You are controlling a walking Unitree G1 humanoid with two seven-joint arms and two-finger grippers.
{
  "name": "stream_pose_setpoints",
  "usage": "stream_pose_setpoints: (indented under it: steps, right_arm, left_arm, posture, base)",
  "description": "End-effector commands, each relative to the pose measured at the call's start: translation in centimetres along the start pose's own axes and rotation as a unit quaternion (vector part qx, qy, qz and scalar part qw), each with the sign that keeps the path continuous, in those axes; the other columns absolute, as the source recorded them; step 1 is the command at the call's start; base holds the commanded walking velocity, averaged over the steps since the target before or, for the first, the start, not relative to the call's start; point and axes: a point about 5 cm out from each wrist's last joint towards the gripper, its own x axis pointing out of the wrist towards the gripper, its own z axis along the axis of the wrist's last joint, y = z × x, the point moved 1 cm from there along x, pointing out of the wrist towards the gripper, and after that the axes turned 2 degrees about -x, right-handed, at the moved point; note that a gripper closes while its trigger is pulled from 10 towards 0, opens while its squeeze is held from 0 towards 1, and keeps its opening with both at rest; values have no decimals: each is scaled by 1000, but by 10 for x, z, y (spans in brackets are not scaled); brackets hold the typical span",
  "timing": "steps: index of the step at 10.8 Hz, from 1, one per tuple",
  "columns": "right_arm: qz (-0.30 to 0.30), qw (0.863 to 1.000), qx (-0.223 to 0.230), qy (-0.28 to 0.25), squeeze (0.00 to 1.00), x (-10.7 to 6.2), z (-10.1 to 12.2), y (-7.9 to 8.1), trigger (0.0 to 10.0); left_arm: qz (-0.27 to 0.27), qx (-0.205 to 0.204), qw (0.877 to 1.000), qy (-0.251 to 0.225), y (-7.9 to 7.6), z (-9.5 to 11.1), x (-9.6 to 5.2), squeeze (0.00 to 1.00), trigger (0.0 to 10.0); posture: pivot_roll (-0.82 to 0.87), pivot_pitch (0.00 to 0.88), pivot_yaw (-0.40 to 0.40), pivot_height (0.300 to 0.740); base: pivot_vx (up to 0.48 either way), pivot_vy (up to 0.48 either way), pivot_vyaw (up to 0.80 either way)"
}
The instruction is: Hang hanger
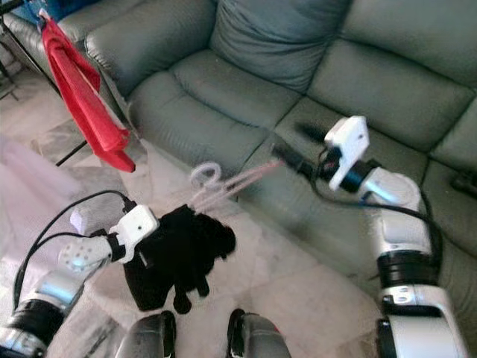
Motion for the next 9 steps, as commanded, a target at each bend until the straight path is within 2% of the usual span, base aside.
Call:
stream_pose_setpoints:
  steps: [1, 2, 3, 4, 5, 6, 7, 9]
  right_arm:
    - [-24, 1000, 6, -8, 1000, -4, -1, 1, 10000]
    - [-25, 999, 22, -9, 1000, -6, -6, 7, 10000]
    - [-9, 998, 57, -6, 1000, -11, -16, 24, 10000]
    - [22, 995, 95, 2, 1000, -13, -23, 42, 10000]
    - [32, 994, 104, 10, 1000, -14, -27, 48, 10000]
    - [31, 993, 107, 29, 1000, -16, -37, 53, 10000]
    - [27, 993, 108, 36, 1000, -17, -40, 54, 10000]
    - [22, 993, 107, 52, 1000, -18, -46, 55, 10000]
  left_arm:
    - [25, -32, 999, -31, 5, 13, 0, 0, 0]
    - [34, -55, 997, -50, 8, 22, 1, 0, 0]
    - [50, -88, 991, -85, 13, 40, 3, 0, 0]
    - [55, -106, 987, -109, 13, 56, 5, 0, 0]
    - [49, -107, 986, -121, 11, 64, 6, 0, 0]
    - [13, -95, 982, -163, 4, 90, 4, 0, 0]
    - [-11, -82, 980, -180, 0, 102, 1, 0, 0]
    - [-69, -18, 976, -206, -13, 125, -6, 0, 0]
  posture:
    - [-9, 175, -48, 740]
    - [-7, 177, -44, 740]
    - [-5, 178, -41, 740]
    - [-5, 179, -35, 740]
    - [-4, 178, -34, 740]
    - [1, 174, -32, 740]
    - [5, 172, -30, 740]
    - [10, 169, -26, 740]
  base:
    - [0, 0, 0]
    - [0, 0, 0]
    - [0, 0, 0]
    - [0, 0, 0]
    - [0, 0, 0]
    - [0, 0, 0]
    - [0, 0, 0]
    - [0, 0, 0]
